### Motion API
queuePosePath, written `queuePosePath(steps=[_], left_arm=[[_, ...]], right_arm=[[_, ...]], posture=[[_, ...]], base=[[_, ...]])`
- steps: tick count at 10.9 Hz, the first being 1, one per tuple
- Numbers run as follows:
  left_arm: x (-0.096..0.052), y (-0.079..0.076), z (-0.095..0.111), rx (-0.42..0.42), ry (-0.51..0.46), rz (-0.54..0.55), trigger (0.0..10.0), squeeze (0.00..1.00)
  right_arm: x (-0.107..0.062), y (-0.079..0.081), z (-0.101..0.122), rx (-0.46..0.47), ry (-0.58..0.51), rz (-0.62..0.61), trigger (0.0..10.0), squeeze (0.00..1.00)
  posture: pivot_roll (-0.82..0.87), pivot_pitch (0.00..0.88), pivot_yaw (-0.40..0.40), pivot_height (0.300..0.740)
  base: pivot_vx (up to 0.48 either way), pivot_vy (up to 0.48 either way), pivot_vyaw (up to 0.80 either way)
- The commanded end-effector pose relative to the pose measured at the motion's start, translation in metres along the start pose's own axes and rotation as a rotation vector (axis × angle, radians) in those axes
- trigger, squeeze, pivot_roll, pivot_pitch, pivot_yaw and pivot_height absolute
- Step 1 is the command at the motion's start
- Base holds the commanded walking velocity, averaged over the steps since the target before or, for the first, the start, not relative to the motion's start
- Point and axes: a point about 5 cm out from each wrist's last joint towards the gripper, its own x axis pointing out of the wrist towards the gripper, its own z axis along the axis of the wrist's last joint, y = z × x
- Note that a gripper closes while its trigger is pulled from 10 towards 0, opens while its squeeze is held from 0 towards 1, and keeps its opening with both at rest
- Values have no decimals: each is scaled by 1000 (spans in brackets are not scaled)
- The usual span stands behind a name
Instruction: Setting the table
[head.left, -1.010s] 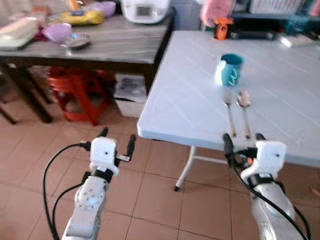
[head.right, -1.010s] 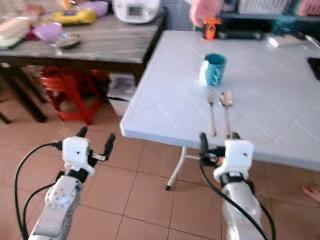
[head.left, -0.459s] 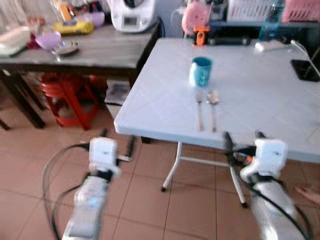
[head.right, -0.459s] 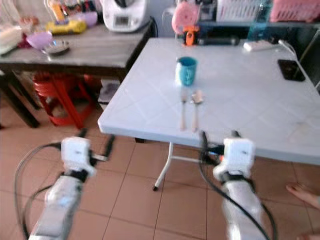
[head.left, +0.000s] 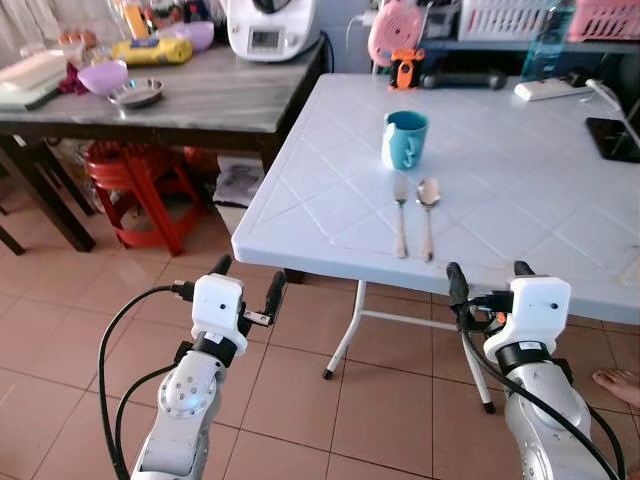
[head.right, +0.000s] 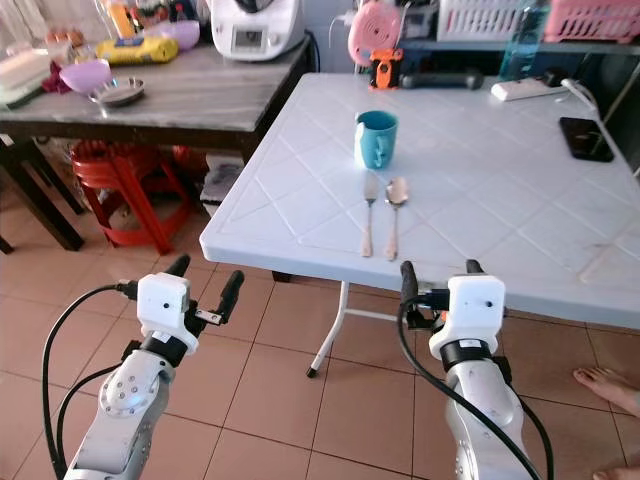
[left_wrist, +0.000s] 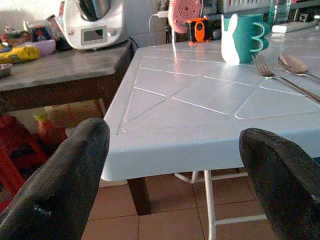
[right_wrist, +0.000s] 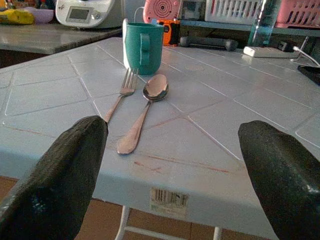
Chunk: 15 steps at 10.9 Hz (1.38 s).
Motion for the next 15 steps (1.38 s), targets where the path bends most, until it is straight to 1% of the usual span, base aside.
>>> queuePosePath(steps=[1, 2, 8, 12, 14, 15], left_arm=[[1, 1, 3, 5, -11, -7, 10000, 0], [1, 0, 4, -1, -14, -22, 10000, 0], [2, -4, 2, -9, -7, -60, 10000, 0], [2, -4, 1, -9, -4, -68, 10000, 0], [1, -3, 0, -18, 0, -62, 10000, 0], [-4, -2, 0, -21, 5, -95, 10000, 0]], right_arm=[[1, 3, 3, -2, -16, 13, 10000, 0], [1, 4, 3, 0, -15, 14, 10000, 0], [-1, 1, 0, 12, -2, -9, 10000, 0], [2, 4, 2, 17, -8, 0, 10000, 0], [2, 6, 4, 28, -11, 2, 10000, 0], [3, 11, 5, 28, 4, 11, 10000, 0]], posture=[[-105, 88, 84, 740], [-106, 88, 85, 740], [-117, 88, 94, 740], [-115, 85, 92, 740], [-114, 89, 93, 740], [-115, 91, 96, 740]], base=[[0, 0, 0], [304, 0, 688], [344, 0, 0], [360, 0, 0], [0, 0, 0], [0, 0, 0]])
